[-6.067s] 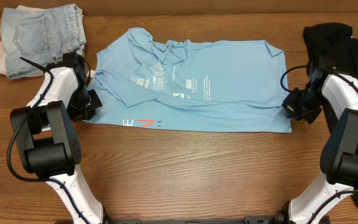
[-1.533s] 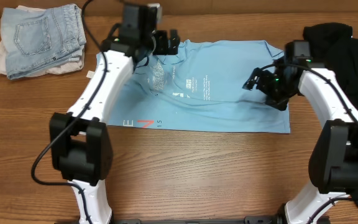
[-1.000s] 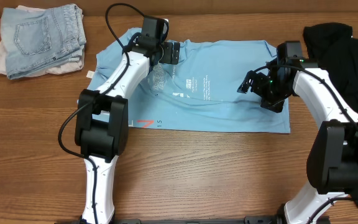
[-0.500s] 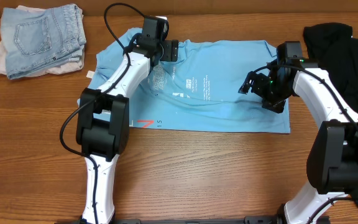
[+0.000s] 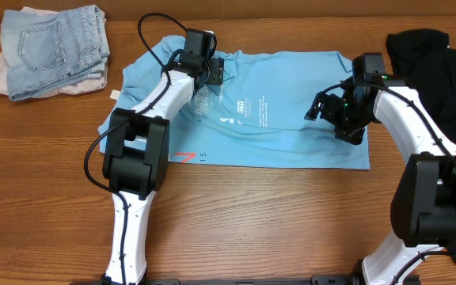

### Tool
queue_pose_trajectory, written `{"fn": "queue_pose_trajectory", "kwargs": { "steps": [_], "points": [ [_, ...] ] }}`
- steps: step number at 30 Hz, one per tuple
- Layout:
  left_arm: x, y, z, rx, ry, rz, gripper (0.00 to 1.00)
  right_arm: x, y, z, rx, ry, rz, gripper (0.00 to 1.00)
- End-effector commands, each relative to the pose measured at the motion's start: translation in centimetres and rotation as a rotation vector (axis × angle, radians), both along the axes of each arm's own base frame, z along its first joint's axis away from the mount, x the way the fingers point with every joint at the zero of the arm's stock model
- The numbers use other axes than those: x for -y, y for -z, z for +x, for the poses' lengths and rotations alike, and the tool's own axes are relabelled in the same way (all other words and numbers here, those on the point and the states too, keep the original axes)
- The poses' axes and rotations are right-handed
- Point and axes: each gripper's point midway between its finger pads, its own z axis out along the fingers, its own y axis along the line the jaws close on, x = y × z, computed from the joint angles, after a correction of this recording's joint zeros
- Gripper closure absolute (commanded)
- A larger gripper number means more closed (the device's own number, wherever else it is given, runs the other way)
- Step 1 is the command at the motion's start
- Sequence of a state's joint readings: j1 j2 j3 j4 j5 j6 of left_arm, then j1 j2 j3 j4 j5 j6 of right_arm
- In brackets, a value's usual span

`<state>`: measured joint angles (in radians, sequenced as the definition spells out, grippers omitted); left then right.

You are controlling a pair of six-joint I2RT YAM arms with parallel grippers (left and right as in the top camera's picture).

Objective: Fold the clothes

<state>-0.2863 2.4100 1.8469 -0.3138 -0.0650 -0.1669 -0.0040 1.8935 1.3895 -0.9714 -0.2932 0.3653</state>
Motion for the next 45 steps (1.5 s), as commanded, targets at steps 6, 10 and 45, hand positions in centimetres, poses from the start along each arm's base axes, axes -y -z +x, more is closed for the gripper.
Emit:
{"fn": "queue_pose_trajectory", "kwargs": {
  "steps": [6,10,45],
  "points": [
    [-1.0,-0.3,0.6,0.02,-0.041,0.037,0.57,0.6,-1.4,0.5,0.043,-0.002,-0.05,0.0],
    [-1.1,-0.9,0.7,0.03,-0.047,0.041,0.46,0.7,-1.4,0.6,0.044,-0.002,-0.05,0.0],
    [-2.4,-8.1,-1.3,0.035,-0.057,0.057,0.96,2.9,-5.2,9.3,0.427,0.031,-0.133,0.0]
  ]
}}
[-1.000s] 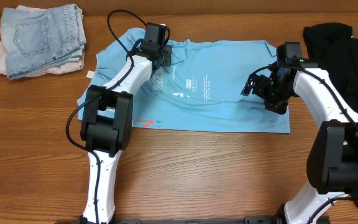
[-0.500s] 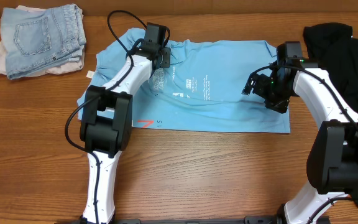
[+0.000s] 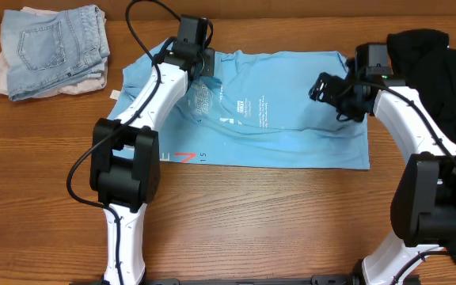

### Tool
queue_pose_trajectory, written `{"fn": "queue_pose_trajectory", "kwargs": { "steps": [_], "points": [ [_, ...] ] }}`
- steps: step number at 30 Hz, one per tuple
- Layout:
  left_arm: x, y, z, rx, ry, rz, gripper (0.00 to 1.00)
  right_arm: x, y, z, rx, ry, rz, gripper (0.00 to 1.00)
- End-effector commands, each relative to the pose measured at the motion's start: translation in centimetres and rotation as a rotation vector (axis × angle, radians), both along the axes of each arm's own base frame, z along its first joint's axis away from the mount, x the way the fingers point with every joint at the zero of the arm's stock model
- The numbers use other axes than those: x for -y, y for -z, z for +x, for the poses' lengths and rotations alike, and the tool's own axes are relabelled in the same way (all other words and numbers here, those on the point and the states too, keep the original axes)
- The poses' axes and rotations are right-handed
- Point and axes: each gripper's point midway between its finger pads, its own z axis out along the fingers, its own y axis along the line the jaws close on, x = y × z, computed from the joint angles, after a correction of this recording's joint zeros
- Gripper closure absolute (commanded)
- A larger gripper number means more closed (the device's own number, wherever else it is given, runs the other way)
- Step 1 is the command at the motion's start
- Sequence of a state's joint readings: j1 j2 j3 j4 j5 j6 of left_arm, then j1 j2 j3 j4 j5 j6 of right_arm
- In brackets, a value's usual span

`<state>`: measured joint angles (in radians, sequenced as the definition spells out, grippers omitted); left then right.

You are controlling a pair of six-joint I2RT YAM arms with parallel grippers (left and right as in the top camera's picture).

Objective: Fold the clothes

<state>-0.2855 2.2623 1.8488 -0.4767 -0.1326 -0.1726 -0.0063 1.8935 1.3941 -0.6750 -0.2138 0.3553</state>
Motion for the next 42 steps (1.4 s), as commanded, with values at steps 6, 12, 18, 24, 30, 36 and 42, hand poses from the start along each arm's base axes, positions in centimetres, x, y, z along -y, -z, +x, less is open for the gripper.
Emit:
{"fn": "queue_pose_trajectory", "kwargs": {
  "steps": [6,12,18,24,30,36,42],
  "points": [
    [-0.7,-1.4,0.0,0.01,-0.008,0.015,0.96,5.0,-8.2,6.9,0.361,0.041,-0.156,0.0],
    [-0.6,-1.3,-0.1,0.001,-0.005,0.008,0.95,9.0,-9.4,9.1,0.449,0.105,-0.393,0.0],
    [-0.7,-1.1,-0.4,-0.014,-0.005,0.013,0.95,9.3,-5.2,10.3,0.377,0.059,-0.434,0.0],
    [-0.9,-0.6,-1.0,-0.045,-0.005,0.022,0.94,9.0,-1.6,12.2,0.292,0.004,-0.419,0.0],
    [-1.0,-0.3,-1.5,-0.067,-0.005,0.028,0.95,9.1,-0.1,14.1,0.27,-0.011,-0.419,0.0],
    [-1.0,-0.2,-1.6,-0.071,-0.005,0.029,0.95,8.5,2.4,14.1,0.243,-0.094,-0.435,0.02],
    [-1.1,-0.1,-1.7,-0.08,-0.004,0.032,0.95,8.5,4.2,13.9,0.213,-0.11,-0.438,0.09]
  ]
}}
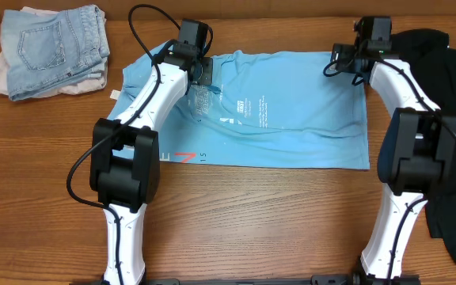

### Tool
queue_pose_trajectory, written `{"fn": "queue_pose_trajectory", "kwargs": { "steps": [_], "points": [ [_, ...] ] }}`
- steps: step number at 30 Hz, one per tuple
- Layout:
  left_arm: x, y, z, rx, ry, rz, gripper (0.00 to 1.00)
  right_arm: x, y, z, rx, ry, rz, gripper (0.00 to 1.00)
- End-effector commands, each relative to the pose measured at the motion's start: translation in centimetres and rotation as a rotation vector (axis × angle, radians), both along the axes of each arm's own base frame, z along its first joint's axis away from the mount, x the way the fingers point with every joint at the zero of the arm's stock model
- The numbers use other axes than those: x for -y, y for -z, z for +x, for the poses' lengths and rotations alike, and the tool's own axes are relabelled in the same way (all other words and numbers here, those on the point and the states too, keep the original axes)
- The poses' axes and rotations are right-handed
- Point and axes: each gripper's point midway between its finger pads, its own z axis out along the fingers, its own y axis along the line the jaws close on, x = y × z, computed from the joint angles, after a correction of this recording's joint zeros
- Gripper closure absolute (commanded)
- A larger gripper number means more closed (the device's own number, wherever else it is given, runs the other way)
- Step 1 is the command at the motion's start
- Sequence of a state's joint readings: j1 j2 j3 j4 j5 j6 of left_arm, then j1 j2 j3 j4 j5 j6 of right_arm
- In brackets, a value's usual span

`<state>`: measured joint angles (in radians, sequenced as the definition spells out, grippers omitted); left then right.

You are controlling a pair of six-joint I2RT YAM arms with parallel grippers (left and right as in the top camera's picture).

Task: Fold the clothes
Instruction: 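Hold the shirt's back edge with both grippers and adjust it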

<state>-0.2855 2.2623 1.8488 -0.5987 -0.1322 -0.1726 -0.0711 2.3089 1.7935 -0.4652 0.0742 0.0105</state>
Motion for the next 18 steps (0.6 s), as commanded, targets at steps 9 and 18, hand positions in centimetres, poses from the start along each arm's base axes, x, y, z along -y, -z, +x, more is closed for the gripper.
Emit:
{"fn": "queue_pose_trajectory", "kwargs": {
  "steps": [9,18],
  "points": [
    [-0.4,-1.8,0.6,0.035,-0.005,-0.001,0.94,0.4,2.8,0.3,-0.043,-0.04,-0.069,0.08],
    [-0.4,-1.7,0.5,0.032,-0.005,0.0,0.94,1.4,2.5,0.8,-0.015,-0.014,-0.096,0.37]
  ]
}}
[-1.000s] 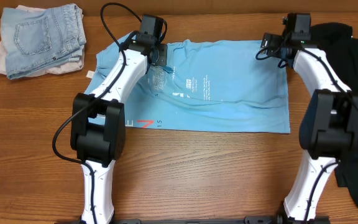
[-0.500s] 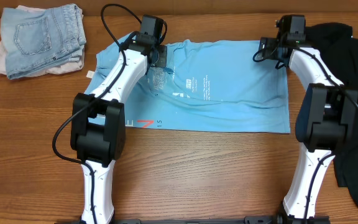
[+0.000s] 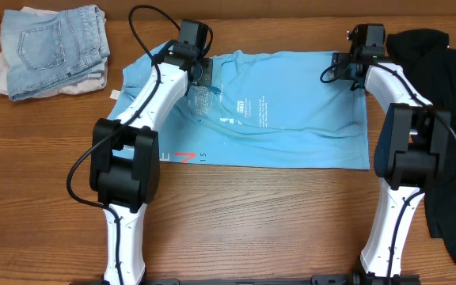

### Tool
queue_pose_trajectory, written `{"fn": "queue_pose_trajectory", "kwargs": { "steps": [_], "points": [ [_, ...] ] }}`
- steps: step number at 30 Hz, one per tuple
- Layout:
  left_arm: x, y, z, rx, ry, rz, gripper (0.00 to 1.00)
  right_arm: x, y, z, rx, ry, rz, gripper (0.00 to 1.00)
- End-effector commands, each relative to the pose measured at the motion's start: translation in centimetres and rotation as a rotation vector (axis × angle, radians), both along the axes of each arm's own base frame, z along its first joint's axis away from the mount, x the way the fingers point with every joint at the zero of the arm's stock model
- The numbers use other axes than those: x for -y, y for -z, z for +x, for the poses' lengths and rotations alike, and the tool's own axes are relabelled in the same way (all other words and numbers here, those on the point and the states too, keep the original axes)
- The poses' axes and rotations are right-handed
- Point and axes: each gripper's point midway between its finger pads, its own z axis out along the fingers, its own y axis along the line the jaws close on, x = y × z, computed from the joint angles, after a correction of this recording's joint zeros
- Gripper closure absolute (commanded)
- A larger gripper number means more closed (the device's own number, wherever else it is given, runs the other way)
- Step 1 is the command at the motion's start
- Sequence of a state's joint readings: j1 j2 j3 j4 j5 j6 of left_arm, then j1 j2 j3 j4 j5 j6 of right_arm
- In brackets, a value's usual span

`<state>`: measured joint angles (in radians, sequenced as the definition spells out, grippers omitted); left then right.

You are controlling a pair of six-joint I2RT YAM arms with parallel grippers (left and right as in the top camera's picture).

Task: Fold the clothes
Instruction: 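Hold the shirt's back edge with both grippers and adjust it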

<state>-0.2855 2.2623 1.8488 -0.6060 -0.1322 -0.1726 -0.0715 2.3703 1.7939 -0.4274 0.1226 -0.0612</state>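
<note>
A light blue T-shirt (image 3: 291, 119) lies flat across the middle of the table, print side up. My left gripper (image 3: 203, 71) is down on its upper left part near the collar. The cloth creases away from the fingers, which look shut on the fabric. My right gripper (image 3: 335, 67) is at the shirt's top right corner, its dark fingers spread apart over the edge with no cloth between them. The overhead view partly hides both sets of fingertips.
Folded jeans (image 3: 54, 43) sit on a pale garment at the far left corner. A heap of black clothes (image 3: 450, 95) lies along the right edge, beside the right arm. A bare wooden table (image 3: 275, 222) fills the front.
My right gripper has shifted slightly along the shirt's top right corner. The left gripper and the shirt have stayed where they were.
At first my left gripper was over the shirt's upper left and my right hovered above its right side. The left then settled near the collar and stayed. The right moved to the back, reaching the top right corner, where it is now.
</note>
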Motion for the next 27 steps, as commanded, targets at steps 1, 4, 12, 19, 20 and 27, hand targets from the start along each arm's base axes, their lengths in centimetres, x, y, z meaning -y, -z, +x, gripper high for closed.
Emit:
{"fn": "queue_pose_trajectory", "kwargs": {
  "steps": [1,4,12,19,20,27],
  "points": [
    [-0.4,-1.82,0.65,0.039,-0.005,-0.003,0.94,0.5,-0.46,0.75,0.023,0.014,-0.017,0.39],
    [-0.38,-1.81,0.64,0.039,-0.004,-0.003,0.94,0.51,-0.56,0.89,0.03,0.014,-0.017,0.4],
    [-0.41,-1.79,0.63,0.038,-0.005,-0.002,0.93,0.51,-0.56,0.89,0.03,0.014,-0.017,0.52],
    [-0.4,-1.82,0.65,0.039,-0.005,-0.002,0.93,0.52,-0.52,0.85,0.028,0.014,-0.018,0.51],
    [-0.4,-1.82,0.65,0.039,-0.005,-0.002,0.93,0.52,-0.52,0.86,0.029,0.014,-0.018,0.52],
    [-0.4,-1.82,0.66,0.04,-0.005,-0.002,0.92,0.52,-0.52,0.85,0.028,0.015,-0.017,0.88]
  ]
}}
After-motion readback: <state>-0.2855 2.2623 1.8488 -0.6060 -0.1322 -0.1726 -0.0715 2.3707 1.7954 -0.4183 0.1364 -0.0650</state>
